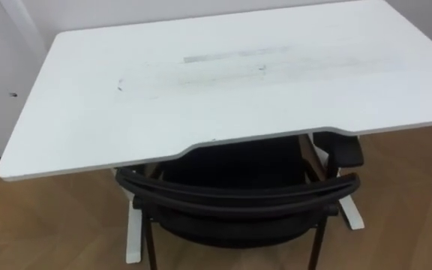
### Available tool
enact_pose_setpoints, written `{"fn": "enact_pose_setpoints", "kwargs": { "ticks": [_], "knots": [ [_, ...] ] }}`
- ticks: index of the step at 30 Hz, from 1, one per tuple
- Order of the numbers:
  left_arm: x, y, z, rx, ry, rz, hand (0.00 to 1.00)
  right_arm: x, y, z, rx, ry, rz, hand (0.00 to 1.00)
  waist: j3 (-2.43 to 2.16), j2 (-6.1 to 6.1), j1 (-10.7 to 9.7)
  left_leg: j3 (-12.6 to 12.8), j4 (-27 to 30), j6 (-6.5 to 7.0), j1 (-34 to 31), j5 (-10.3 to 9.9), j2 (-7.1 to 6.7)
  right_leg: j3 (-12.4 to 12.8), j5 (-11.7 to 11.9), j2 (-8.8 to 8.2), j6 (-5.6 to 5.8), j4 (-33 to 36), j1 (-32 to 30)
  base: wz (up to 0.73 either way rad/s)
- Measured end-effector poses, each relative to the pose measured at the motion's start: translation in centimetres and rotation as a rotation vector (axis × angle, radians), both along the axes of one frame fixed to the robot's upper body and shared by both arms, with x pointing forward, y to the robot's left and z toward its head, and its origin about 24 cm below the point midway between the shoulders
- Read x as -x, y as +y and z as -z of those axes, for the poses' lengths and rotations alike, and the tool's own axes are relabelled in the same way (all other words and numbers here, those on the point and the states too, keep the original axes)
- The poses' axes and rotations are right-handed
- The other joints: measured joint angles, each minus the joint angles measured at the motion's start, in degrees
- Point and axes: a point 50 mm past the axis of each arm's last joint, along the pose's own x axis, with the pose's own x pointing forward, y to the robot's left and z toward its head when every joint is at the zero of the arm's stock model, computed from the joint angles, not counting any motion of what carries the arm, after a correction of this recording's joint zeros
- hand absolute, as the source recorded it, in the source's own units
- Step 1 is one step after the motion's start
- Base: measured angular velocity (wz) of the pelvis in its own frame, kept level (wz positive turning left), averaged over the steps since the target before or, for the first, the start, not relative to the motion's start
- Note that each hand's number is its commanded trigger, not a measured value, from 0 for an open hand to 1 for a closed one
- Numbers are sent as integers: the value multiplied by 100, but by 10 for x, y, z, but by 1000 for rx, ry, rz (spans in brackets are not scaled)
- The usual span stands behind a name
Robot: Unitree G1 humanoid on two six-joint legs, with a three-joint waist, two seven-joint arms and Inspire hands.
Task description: Push chair
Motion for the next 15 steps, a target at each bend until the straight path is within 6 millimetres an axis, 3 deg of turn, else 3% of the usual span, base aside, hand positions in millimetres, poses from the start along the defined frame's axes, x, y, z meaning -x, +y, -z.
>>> {"fn": "enact_pose_setpoints", "kwargs": {
  "ticks": [3, 7, 10, 15],
  "knots": [
    [17, -21, 14, 139, 72, -23, 0, 14, 22, 16, -157, 36, -3, 0, 7, 53, -40, -8, 18, -19, 20, -32, -14, 69, -8, 1, -6, -123, 20, -8],
    [25, -38, 23, 259, 122, -26, 0, 22, 44, 26, -278, 47, -24, 0, -13, -7, -68, -7, 25, -5, 22, 2, -19, 74, -87, -32, 6, -147, 2, 0],
    [23, -48, 26, 316, 152, 19, 0, 15, 58, 32, -356, 53, -93, 0, 13, -72, -87, -8, 75, -4, -29, -2, -25, 98, -76, -25, -16, -147, -9, 0],
    [-8, -64, 32, 396, 112, 82, 0, -16, 77, 40, -472, -10, -252, 0, 19, -125, -64, 7, 109, 16, -106, -31, -59, 143, -55, -4, 10, -159, -53, 0]
  ]
}}
